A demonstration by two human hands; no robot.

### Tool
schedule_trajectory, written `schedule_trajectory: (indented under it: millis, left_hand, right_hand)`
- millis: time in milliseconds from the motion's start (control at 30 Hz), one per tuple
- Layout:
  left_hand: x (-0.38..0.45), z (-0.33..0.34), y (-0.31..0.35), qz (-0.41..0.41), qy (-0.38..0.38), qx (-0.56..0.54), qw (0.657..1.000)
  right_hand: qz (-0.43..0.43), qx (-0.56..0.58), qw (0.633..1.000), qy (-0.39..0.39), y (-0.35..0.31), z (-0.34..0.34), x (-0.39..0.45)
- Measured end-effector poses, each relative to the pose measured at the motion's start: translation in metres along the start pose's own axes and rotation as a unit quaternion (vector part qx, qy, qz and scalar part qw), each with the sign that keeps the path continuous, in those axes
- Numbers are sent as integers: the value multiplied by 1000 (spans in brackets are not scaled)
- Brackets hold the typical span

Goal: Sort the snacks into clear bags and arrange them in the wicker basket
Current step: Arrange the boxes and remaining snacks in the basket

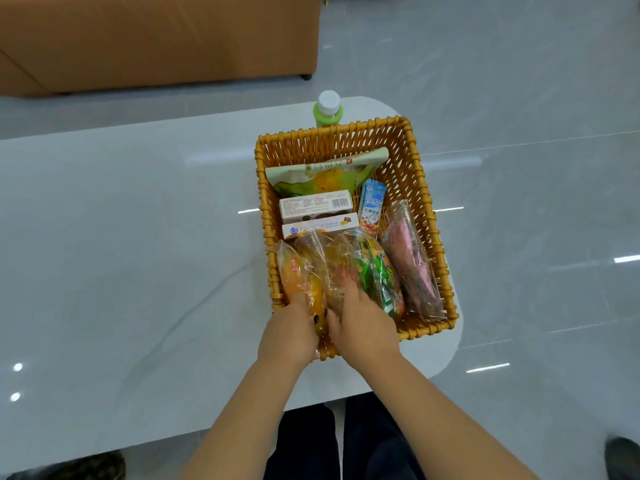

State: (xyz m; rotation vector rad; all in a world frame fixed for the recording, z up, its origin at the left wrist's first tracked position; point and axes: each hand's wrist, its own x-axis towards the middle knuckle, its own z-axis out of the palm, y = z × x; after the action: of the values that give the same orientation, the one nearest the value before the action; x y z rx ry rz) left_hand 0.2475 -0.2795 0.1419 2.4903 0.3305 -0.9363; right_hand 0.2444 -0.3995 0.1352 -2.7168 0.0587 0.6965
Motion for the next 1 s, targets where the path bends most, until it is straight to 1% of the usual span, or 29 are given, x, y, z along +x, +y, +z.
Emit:
schedule_trajectory:
  millis: [33, 67, 167, 267, 333, 400, 433, 467, 500, 567, 600, 667, 700, 767, 833, 900, 933, 1000]
  left_hand:
    - [1, 0, 1, -7, 1, 1, 1000]
    - [1, -1, 1, -17, 1, 3, 1000]
    - [1, -2, 0, -38, 4, 11, 999]
    - [-2, -7, 1, -39, 17, 24, 999]
    - [-2, -14, 3, -42, 30, 14, 999]
    - [-1, -26, 6, -47, 58, -14, 997]
    - [1, -34, 8, -46, 84, -31, 995]
    - [4, -43, 11, -41, 117, -48, 991]
    - [9, -52, 15, -29, 154, -66, 985]
    - [24, -69, 22, 14, 219, -90, 971]
    - [34, -73, 25, 41, 238, -84, 967]
    - [59, -80, 28, 102, 248, -41, 962]
    - [72, -82, 30, 131, 233, -6, 964]
    - [97, -87, 35, 155, 159, 66, 973]
    - [119, -92, 41, 138, 32, 111, 984]
    - [135, -94, 47, 131, -95, 130, 978]
    - [141, -93, 48, 137, -127, 145, 972]
    - [148, -91, 47, 136, -135, 175, 966]
  right_hand:
    - [17, -26, 999, -35, -1, 2, 3]
    - [30, -38, 997, -52, -2, 3, 6]
    - [46, -19, 997, -57, 0, 4, 11]
    - [34, -20, 997, -65, 3, 1, 11]
    - [24, -23, 995, -92, 2, -4, 12]
    - [4, -9, 993, -114, -1, -15, 14]
    - [-10, 13, 994, -104, -3, -24, 16]
    - [-26, 42, 996, -73, -4, -34, 19]
    - [-40, 79, 996, -21, -6, -46, 23]
    - [-42, 158, 983, 88, -8, -70, 39]
    - [-25, 192, 974, 114, -8, -81, 51]
    - [11, 237, 963, 126, -5, -96, 81]
    - [26, 242, 961, 130, -3, -101, 98]
    - [65, 249, 959, 119, 1, -106, 129]
    - [125, 299, 944, 52, 6, -102, 158]
    - [163, 337, 926, -40, 7, -89, 181]
    - [172, 339, 922, -70, 6, -81, 188]
    - [171, 331, 925, -80, 4, -62, 193]
